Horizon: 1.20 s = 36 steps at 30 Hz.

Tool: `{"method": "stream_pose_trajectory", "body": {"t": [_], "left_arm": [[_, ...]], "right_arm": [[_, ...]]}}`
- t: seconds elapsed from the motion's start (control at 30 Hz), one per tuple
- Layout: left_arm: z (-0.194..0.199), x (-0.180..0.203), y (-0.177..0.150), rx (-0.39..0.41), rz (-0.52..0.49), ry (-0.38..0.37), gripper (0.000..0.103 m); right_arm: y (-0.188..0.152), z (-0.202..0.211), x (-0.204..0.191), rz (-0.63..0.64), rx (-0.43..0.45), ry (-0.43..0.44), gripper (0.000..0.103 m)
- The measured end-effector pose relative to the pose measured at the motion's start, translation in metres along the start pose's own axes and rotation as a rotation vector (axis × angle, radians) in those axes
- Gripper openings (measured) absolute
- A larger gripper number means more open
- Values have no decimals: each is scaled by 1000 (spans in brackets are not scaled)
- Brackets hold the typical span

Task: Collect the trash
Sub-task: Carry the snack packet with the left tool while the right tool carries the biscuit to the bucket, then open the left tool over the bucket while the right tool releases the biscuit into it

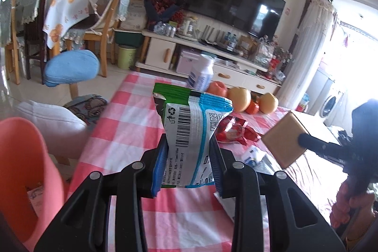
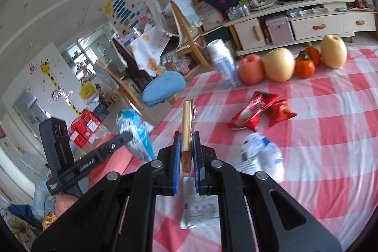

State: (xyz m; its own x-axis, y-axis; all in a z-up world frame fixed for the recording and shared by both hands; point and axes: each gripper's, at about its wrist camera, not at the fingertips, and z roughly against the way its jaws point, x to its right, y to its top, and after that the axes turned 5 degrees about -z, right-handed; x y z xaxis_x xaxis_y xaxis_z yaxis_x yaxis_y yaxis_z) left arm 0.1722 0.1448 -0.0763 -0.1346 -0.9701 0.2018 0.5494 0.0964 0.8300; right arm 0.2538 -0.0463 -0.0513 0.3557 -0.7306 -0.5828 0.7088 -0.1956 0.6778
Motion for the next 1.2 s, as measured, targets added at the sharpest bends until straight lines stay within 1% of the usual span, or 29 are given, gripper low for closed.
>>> {"method": "stream_pose_trajectory", "body": {"t": [0.1,0.27,0.5,0.73,0.8,0.87,1.07,1.2], "left_arm": [[8,-12,3,14,20,22,35],[22,-36,8,30,64,80,35],[42,-74,10,34,98,227,35],[62,-116,11,45,171,333,35],[67,-129,11,49,192,346,35],[75,-142,10,54,202,391,35],[93,-177,6,70,283,449,35],[96,-189,3,59,319,476,35]], "right_arm": [[-4,-12,-18,21,-22,21,11],[-8,-33,-52,57,-53,66,11],[-8,-68,-105,124,-96,123,11],[-13,-108,-158,195,-151,180,11],[-16,-118,-172,212,-168,196,11],[-19,-129,-185,225,-184,209,11],[-32,-158,-215,249,-234,247,11],[-44,-175,-228,253,-270,265,11]]}}
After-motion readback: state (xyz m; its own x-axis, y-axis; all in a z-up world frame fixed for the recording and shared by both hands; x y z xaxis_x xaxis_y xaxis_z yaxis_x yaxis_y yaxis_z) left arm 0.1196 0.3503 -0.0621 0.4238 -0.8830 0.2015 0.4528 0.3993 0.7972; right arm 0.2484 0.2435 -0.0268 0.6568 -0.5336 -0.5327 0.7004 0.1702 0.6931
